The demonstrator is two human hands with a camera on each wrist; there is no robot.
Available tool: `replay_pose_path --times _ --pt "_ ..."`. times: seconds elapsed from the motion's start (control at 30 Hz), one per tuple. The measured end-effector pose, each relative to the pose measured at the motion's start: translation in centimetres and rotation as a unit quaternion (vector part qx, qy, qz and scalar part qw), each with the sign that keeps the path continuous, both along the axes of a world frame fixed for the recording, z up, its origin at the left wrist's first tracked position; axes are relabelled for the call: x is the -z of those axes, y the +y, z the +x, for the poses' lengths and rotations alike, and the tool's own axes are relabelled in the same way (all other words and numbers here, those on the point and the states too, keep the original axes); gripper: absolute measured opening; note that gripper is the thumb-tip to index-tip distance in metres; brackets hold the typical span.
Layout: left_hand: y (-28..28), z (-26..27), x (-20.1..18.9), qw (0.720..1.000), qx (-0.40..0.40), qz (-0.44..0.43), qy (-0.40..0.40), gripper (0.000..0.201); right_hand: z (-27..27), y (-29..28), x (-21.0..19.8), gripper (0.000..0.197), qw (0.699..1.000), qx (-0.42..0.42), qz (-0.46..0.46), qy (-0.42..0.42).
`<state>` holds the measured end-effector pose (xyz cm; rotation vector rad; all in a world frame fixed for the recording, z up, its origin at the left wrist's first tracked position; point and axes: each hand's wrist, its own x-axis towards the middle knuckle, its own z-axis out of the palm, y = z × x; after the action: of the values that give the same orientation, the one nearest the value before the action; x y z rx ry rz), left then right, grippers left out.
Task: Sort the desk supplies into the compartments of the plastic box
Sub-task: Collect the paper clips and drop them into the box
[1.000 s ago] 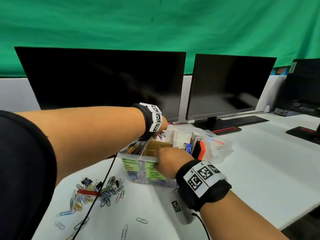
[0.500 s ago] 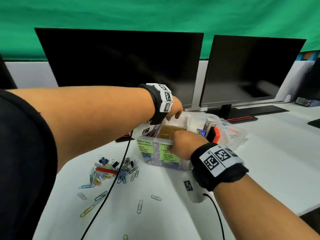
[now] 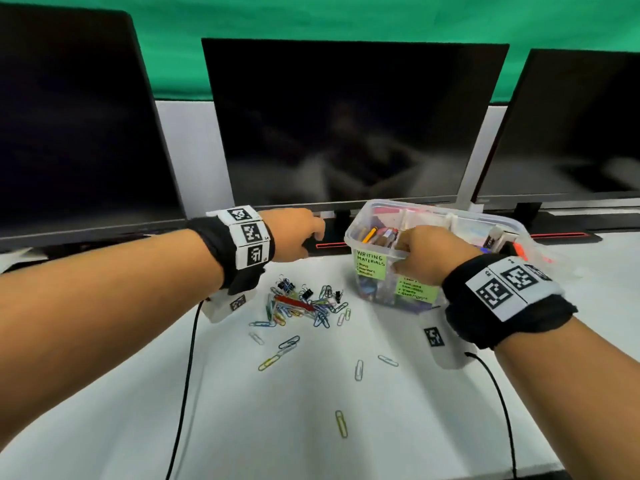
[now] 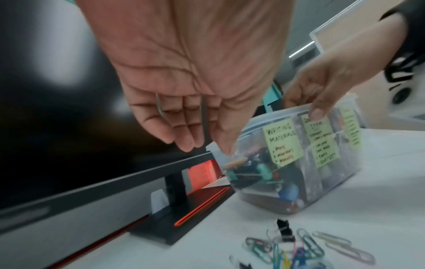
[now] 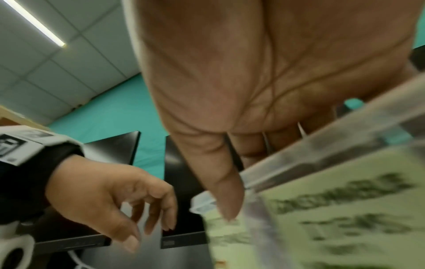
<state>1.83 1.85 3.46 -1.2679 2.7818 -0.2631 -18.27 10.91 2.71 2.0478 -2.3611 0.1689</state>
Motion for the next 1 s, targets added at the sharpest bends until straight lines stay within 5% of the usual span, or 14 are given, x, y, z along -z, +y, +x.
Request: replay_pose_path --times 0.2,0.4,0.53,0.63,0.8,1.0 --pt "-0.2 2.1 3.4 0.994 -0.012 0.088 -0.057 0.026 4.9 -1.2 0.7 0.033 0.993 0.062 -0.069 0.078" --pt "0.3 1.7 6.6 0.988 -0.020 0.114 -0.099 0.039 5.0 -2.0 1.3 0.039 0.995 0.075 -0.062 -0.014" --pt "0.1 1.2 7.7 0.986 -0.042 0.135 -0.087 0.035 4.4 -1.9 1.7 0.028 0.995 0.039 -0.075 -0.056" --pt "-0.1 0.9 8.1 0.982 -0.050 0.161 -0.081 0.007 4.2 -1.5 1.7 0.028 0.995 0.022 -0.084 -0.049" --pt "0.2 0.6 8.3 0.985 -0.039 0.137 -0.095 0.019 4.0 -1.2 1.5 0.029 0.996 0.016 -0.075 -0.055" --pt "0.3 1.2 6.9 0.995 -0.034 0.097 -0.002 0.026 4.0 -0.8 1.3 0.030 0.996 0.014 -0.072 -0.054"
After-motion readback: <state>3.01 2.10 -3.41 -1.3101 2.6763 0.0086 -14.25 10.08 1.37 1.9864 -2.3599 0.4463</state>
